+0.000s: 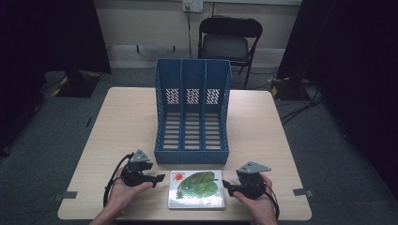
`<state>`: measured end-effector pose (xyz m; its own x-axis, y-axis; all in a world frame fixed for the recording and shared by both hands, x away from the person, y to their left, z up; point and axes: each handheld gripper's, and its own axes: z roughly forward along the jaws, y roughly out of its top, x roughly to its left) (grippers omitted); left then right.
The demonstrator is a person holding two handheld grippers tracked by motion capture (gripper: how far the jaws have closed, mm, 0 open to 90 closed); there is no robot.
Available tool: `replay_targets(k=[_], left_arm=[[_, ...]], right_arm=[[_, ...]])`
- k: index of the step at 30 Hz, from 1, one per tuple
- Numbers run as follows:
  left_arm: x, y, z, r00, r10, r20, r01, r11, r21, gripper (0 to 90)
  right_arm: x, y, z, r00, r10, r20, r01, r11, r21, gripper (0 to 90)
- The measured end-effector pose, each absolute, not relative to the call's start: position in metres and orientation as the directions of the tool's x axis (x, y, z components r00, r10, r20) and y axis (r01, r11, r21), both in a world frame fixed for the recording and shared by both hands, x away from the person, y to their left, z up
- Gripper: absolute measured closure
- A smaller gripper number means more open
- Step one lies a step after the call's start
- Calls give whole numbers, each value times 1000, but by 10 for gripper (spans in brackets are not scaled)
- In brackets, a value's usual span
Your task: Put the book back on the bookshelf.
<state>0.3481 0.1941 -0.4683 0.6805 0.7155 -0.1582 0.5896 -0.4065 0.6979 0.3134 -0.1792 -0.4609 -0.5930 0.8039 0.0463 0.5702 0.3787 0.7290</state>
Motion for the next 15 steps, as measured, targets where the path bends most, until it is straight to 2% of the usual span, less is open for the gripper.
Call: replay_targets(k=[4, 8, 15], left_arm=[[349, 185, -470, 695, 702, -156, 579, -418, 700, 289], [350, 176, -472, 710, 688, -148, 572, -442, 691, 290], [351, 166, -479, 742, 651, -160, 561, -471, 681, 325]], right_arm=[[315, -161, -457, -646, 762, 46, 547, 420, 725, 289], [312, -151, -468, -679, 733, 41, 531, 451, 717, 279], [306, -155, -482, -671, 735, 100, 575, 430, 696, 263]])
